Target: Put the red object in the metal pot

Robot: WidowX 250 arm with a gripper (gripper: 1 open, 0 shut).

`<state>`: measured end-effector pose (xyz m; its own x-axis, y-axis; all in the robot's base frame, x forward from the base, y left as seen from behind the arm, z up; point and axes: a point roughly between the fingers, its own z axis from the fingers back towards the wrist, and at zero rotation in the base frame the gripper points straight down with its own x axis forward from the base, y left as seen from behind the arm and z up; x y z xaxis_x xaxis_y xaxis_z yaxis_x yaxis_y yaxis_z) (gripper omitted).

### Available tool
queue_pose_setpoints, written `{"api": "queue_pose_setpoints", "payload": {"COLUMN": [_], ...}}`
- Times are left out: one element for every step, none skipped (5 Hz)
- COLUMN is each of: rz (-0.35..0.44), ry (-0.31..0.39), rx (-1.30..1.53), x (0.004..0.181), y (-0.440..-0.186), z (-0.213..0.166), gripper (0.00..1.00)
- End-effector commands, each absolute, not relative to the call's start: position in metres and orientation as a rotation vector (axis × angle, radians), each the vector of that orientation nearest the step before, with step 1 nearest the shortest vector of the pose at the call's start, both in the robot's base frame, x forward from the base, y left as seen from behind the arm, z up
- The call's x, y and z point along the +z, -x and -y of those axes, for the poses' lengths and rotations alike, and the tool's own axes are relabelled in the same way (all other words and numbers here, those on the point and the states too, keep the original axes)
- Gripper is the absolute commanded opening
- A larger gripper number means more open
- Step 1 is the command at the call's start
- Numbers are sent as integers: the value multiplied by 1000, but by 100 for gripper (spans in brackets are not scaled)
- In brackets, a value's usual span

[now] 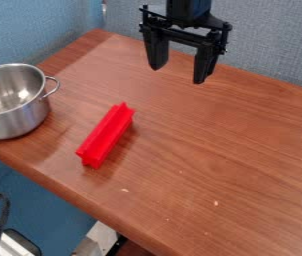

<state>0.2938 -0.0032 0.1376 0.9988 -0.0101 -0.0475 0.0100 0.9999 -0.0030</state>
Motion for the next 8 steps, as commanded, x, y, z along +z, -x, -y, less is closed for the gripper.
{"api": "queue_pose_setpoints", "payload": {"rz": [-67, -74, -35, -6, 44, 97, 134, 148], "ry": [5, -7, -68, -119, -125, -123, -109, -105], "rx": [13, 43, 14, -13, -45, -63, -69, -79], "x": [133, 116, 108, 100, 90, 82, 76, 71], "y": [-294, -274, -263, -257, -249, -235, -221, -228], "z": [-8, -35, -53, -65, -73, -83, -89, -88], "gripper": [100, 100, 100, 100, 100, 100, 100, 100]}}
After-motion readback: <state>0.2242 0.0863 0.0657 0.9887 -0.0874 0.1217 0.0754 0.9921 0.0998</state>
